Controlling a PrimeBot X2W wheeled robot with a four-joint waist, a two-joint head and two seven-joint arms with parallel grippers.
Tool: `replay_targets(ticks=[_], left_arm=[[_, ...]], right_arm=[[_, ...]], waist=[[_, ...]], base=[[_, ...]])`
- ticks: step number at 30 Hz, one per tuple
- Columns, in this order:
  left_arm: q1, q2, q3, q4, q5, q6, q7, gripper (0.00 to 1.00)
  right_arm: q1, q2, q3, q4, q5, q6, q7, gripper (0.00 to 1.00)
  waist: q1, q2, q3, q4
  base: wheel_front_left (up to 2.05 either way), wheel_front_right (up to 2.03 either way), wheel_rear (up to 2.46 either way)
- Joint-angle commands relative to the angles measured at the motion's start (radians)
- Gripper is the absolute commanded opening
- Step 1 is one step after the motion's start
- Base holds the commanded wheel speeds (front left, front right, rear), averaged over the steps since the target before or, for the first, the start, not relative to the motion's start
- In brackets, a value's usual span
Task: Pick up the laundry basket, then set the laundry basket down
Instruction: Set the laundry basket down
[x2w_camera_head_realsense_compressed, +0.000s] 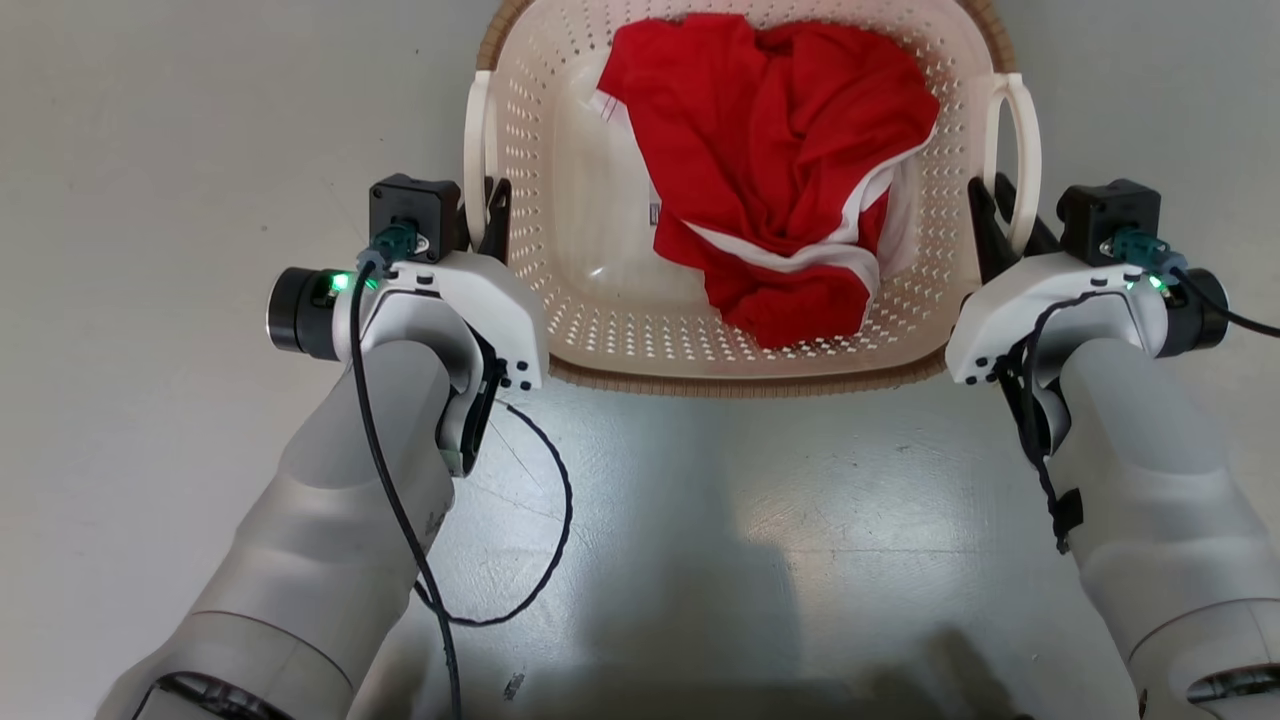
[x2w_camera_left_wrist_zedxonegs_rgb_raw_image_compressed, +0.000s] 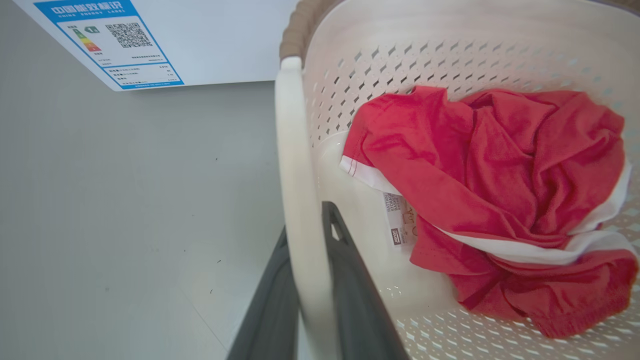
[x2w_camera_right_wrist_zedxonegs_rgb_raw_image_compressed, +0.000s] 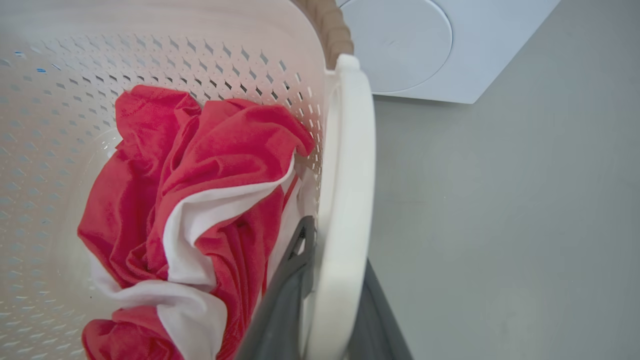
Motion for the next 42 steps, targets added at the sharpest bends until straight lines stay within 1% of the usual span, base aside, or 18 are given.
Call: replay_targets(ticks=[1,11,27,34,42], left_arm=[[-0.016,0.004,0.023,-0.019,0.022,-0.021,-0.011,0.0],[-0.025,-0.008,0.086,-0.011,0.086,-0.042,-0.011,0.0],[-0.029,-0.018,0.171,-0.014,0.152,-0.061,-0.011,0.0],[-0.03,-0.019,0.192,-0.01,0.164,-0.067,-0.011,0.0],[-0.028,-0.019,0.193,-0.013,0.161,-0.07,-0.011,0.0]], right_arm=[[0.005,0.031,0.018,-0.024,-0.025,0.008,-0.019,0.0],[-0.01,0.031,-0.005,-0.038,-0.041,0.008,-0.026,0.0],[-0.035,0.031,-0.035,-0.035,-0.06,0.008,-0.033,0.0],[-0.046,0.031,-0.045,-0.027,-0.068,0.008,-0.035,0.0],[-0.049,0.031,-0.048,-0.018,-0.068,0.008,-0.037,0.0]], waist=[[0.0,0.0,0.004,-0.001],[0.0,0.0,0.027,0.0],[0.0,0.0,0.058,0.006],[0.0,0.0,0.066,0.006],[0.0,0.0,0.07,0.004]], base=[[0.0,0.0,0.0],[0.0,0.0,0.0],[0.0,0.0,0.0],[0.0,0.0,0.0],[0.0,0.0,0.0]])
